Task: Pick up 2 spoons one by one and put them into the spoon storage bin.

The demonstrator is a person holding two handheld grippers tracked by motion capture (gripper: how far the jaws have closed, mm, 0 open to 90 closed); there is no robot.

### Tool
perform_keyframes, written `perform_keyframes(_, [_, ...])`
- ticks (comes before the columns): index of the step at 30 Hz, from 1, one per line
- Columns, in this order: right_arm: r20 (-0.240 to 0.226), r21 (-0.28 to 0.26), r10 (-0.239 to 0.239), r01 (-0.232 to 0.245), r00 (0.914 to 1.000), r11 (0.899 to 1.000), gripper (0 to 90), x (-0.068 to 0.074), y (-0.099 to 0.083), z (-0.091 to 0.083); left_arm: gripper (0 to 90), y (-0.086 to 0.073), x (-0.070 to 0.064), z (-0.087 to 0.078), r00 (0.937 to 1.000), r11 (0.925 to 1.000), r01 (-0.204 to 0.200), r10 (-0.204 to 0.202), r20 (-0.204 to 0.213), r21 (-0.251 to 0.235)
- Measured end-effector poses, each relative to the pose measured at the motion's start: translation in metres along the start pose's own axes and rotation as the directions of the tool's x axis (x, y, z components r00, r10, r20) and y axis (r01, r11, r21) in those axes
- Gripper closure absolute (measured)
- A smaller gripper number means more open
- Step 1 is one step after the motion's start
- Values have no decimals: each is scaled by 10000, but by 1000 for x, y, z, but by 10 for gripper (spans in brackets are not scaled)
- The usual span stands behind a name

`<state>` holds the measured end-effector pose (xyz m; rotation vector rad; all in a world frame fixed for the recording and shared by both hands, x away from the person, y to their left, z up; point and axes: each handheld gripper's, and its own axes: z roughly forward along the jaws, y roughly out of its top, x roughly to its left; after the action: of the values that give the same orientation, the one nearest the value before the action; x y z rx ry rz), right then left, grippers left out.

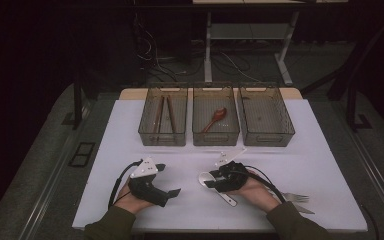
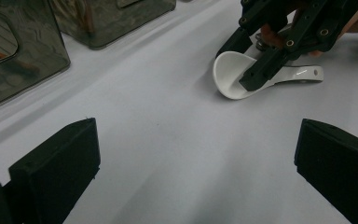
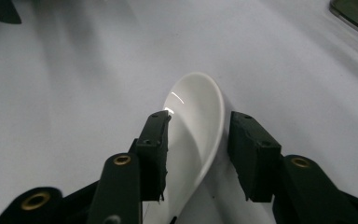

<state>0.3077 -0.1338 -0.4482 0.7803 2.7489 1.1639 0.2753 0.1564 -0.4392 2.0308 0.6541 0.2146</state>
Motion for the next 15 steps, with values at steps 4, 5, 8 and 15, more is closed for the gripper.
perform_keyframes(4, [-187,19,-103,103,9998,9999,672,3,0,1,0,0,0,0,10000,10000,-10,10,2,3])
perform_keyframes(5, [-153,46,-116,117,9998,9999,680,4,1,1,0,0,0,0,10000,10000,-5,5,-1,0])
perform_keyframes(8, [-114,-6,-31,31,9999,10000,734,3,1,0,0,0,0,0,10000,10000,-5,5,-1,4])
perform_keyframes(15, [-55,-154,160,-161,9999,9998,808,4,3,0,0,0,0,0,10000,10000,-24,24,5,16])
